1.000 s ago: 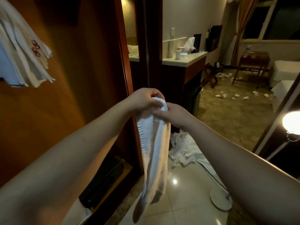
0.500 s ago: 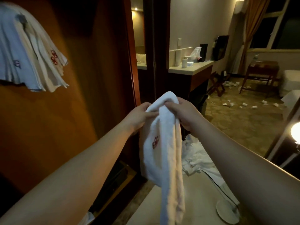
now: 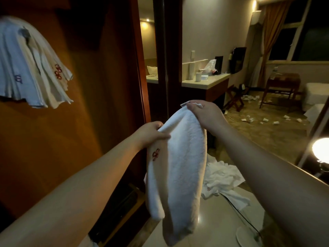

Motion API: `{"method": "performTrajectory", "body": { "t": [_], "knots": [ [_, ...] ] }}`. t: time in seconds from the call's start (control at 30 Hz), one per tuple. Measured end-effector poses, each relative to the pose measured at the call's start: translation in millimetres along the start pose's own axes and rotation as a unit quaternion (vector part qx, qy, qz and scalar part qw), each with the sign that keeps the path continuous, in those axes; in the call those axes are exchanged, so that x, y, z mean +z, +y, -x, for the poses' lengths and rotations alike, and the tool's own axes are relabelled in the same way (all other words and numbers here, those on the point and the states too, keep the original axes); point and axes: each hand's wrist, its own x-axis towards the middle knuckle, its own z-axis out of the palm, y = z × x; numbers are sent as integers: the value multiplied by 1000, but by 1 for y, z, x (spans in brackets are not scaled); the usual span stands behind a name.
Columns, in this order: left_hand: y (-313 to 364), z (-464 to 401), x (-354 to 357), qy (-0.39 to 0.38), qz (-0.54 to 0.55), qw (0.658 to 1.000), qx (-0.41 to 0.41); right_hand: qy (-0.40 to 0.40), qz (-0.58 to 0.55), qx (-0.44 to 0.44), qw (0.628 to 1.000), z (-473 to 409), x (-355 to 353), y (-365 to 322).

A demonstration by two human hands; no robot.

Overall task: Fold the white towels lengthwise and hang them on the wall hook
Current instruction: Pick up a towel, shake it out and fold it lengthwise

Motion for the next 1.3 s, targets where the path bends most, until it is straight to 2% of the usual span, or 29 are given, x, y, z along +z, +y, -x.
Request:
{"method": "performTrajectory", "body": {
  "t": [0.2, 0.33, 0.43, 0.6, 0.77, 0.8, 0.87, 0.93, 1.07, 1.2, 1.3],
  "knots": [
    [-52, -1, -9, -4, -187, 980, -62, 24, -19, 48, 998, 1, -10, 23],
    [-85, 14, -23, -34, -291, 949, -118, 42, -32, 86, 995, 8, -12, 41],
    [-95, 26, -37, -52, -357, 924, -130, 28, -31, 95, 995, 12, -6, 44],
    [-115, 40, -56, -43, -356, 915, -183, 43, -49, 112, 992, 14, -3, 42],
    [-131, 54, -74, 52, -255, 941, -219, 41, 2, 127, 991, 7, -12, 47],
    [-132, 56, -74, 58, -194, 954, -219, 49, -1, 139, 989, 6, -10, 49],
    [-126, 58, -71, 51, -2, 974, -219, 63, -33, 189, 979, 4, -6, 51],
    [-110, 61, -65, 34, 160, 962, -217, 49, -69, 247, 965, 3, 0, 54],
    [-64, 62, -36, 40, 347, 910, -225, -2, -145, 318, 937, 13, 16, 53],
    [-15, 70, -3, 62, 408, 887, -206, -12, -238, 330, 913, 37, 45, 45],
    [7, 79, 15, 57, 438, 871, -215, 0, -266, 364, 893, 62, 68, 35]
  ]
}}
